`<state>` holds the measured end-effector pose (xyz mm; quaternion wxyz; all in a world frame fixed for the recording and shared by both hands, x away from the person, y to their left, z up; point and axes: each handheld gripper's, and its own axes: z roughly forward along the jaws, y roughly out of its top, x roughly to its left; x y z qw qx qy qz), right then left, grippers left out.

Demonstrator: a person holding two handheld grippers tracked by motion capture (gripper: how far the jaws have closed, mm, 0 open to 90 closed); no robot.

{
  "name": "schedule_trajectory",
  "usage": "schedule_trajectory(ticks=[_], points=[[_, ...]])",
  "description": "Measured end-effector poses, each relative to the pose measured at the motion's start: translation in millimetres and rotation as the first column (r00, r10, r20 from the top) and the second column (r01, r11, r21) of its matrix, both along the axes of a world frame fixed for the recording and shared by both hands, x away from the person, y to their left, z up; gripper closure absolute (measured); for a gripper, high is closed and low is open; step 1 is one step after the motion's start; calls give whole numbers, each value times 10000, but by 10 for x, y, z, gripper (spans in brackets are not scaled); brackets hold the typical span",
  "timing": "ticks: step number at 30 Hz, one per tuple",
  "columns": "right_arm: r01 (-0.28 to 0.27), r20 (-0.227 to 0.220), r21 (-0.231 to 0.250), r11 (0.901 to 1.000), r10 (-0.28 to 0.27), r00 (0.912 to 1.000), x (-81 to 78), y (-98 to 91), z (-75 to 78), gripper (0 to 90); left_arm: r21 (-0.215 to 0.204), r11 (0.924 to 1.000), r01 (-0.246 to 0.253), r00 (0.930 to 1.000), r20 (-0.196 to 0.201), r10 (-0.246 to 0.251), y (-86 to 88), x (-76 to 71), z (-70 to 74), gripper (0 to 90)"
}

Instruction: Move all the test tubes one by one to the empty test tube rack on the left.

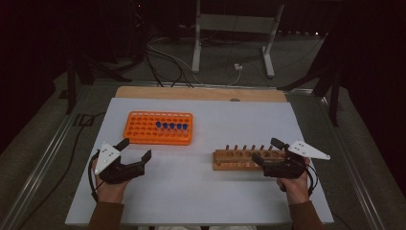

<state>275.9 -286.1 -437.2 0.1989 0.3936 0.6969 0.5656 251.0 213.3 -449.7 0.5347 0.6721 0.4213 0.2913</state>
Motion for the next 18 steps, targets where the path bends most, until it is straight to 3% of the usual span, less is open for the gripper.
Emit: schedule_trajectory(ticks=[4,13,18], points=[[258,137,-137,9996,-256,9996,-13,-80,-7,0,213,9997,-105,9999,-13,105,40,-81,-41,95],[726,358,18,9974,-726,9967,-45,-203,-66,0,-88,9991,-408,9989,230,410,109,-136,-52,9],[718,159,-114,9974,-716,9973,-29,-191,-126,0,-145,9991,-393,9988,282,397,107,-144,-47,9]])
